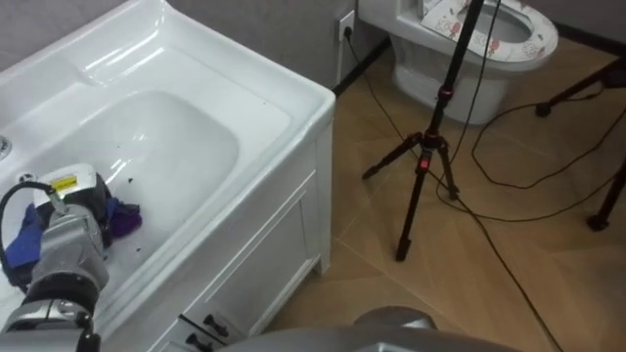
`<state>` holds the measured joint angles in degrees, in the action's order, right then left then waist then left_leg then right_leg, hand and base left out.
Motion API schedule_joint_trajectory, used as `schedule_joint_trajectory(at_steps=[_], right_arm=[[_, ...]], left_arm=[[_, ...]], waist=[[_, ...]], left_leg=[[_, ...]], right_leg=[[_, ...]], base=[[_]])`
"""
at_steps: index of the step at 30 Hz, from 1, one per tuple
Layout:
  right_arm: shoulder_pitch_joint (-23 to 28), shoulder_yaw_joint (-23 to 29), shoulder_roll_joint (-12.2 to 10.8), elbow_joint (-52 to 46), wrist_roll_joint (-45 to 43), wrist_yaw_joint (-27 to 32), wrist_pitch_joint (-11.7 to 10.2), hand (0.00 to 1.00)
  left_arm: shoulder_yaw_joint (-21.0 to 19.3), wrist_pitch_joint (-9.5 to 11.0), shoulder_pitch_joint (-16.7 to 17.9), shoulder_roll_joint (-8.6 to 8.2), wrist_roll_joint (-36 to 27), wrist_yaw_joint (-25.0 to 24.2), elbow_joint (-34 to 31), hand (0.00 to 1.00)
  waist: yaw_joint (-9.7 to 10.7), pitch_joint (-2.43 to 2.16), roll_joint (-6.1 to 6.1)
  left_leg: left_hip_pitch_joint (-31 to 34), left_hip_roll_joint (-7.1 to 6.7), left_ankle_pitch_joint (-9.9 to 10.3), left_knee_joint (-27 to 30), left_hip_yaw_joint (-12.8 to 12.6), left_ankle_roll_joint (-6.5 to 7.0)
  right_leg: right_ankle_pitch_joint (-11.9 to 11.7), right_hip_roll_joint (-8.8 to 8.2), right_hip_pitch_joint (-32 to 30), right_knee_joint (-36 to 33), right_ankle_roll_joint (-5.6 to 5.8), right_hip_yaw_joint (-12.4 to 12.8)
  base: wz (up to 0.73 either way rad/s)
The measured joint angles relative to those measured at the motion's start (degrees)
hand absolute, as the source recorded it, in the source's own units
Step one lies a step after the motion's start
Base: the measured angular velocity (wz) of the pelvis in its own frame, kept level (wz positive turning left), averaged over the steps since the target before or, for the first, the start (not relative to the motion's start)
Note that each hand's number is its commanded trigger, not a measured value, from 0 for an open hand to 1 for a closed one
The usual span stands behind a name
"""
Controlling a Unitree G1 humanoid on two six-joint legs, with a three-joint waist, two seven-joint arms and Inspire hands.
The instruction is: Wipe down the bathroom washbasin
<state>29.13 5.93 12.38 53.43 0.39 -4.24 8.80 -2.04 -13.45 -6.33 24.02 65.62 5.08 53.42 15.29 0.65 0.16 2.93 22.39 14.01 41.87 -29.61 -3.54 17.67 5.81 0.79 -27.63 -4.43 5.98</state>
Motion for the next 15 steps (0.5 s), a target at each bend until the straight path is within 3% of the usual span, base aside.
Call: schedule_joint_trajectory(at_steps=[9,15], right_arm=[[-3.36,0.49,-0.02,0.10,-1.18,0.76,0.01,0.00],[-4.82,0.30,-0.15,2.30,-1.10,1.63,-0.14,0.00]], left_arm=[[0.53,-1.58,0.84,-0.15,2.67,0.50,1.23,1.00],[1.69,-1.58,0.82,-0.18,2.60,0.54,1.19,1.00]], waist=[[-0.06,-0.24,-0.81],[-0.17,-0.24,-0.75]], left_leg=[[-2.43,-3.01,0.32,-6.33,0.15,-0.51],[-2.71,-3.91,0.57,-8.47,0.70,-0.90]], right_leg=[[0.47,-0.62,0.28,-0.06,0.07,0.27],[-0.42,-0.92,0.35,1.32,0.81,-0.13]], base=[[0.08],[0.02]])
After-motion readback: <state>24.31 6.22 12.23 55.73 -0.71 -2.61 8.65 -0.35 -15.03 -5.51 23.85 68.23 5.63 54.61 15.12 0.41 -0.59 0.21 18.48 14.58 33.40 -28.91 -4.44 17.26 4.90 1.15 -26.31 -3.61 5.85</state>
